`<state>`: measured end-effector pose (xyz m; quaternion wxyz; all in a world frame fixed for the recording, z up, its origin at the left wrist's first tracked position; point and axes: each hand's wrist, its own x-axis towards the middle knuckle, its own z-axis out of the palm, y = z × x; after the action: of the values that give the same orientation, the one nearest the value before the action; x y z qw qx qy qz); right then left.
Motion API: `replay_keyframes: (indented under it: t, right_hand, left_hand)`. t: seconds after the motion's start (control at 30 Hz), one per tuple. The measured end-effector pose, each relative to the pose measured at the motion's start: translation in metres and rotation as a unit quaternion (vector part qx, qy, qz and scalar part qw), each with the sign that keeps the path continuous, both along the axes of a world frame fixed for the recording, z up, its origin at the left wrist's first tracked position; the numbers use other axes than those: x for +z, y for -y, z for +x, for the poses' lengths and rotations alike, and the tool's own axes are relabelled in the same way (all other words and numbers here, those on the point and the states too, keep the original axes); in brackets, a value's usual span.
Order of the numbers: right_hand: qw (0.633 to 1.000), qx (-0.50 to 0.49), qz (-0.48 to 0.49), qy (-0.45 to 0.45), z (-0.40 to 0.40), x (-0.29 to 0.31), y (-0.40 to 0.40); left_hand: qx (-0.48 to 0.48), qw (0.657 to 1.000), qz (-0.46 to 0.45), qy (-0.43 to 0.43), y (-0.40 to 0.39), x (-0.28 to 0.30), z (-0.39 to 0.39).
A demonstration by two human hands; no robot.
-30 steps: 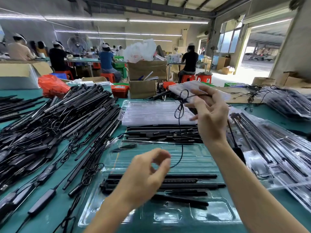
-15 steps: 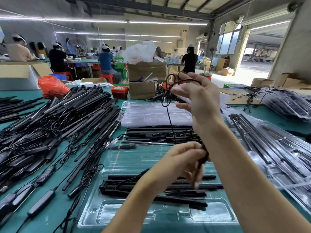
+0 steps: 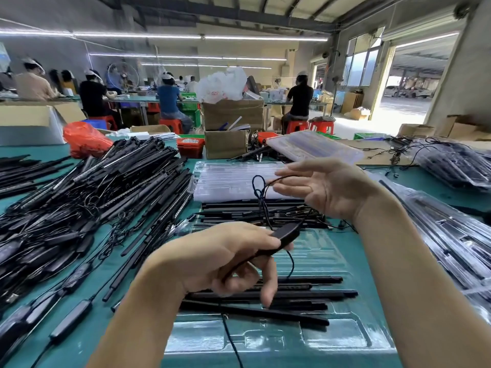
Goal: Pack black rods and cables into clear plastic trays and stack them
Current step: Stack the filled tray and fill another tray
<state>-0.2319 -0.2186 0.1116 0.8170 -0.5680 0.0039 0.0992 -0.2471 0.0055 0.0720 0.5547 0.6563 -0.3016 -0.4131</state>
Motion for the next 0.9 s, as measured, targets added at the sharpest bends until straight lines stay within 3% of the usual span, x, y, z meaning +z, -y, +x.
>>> replay_keyframes:
  t: [0.17,0.23,0.3,0.43,0.57,0.67,0.73,0.83,0.9]
  right_hand:
    - [0.989,0.054,-0.140,0.011,-0.004,-0.004,0.000]
    - [0.975,0.076,-0.210,0.012,-0.005,-0.005,-0.002]
    - [0.954,0.077,-0.290,0.016,-0.004,-0.007,-0.005]
    - [0.899,0.040,-0.432,0.067,-0.002,-0.014,-0.011]
    - [0.876,-0.015,-0.448,0.181,0.000,-0.027,-0.008]
    - [0.849,-0.043,-0.456,0.265,0.002,-0.045,0.002]
    - [0.790,-0.075,-0.545,0.270,0.008,-0.064,0.007]
    - [0.685,-0.247,-0.653,0.208,0.019,-0.096,0.011]
    - [0.685,-0.345,-0.625,0.147,0.022,-0.112,0.012]
  left_hand:
    - [0.008,0.980,0.143,0.140,-0.010,0.030,-0.021]
    - [0.035,0.940,0.239,0.241,-0.014,0.034,-0.027]
    - [0.111,0.901,0.263,0.327,-0.015,0.032,-0.025]
    - [0.236,0.875,0.205,0.369,-0.017,0.030,0.006]
    - [0.327,0.816,0.200,0.432,-0.026,0.010,0.043]
    - [0.336,0.831,0.141,0.421,-0.029,-0.015,0.054]
    - [0.347,0.840,0.086,0.407,-0.031,-0.029,0.058]
    - [0.364,0.855,0.000,0.369,-0.034,-0.038,0.060]
    - [0.360,0.862,-0.032,0.356,-0.034,-0.038,0.061]
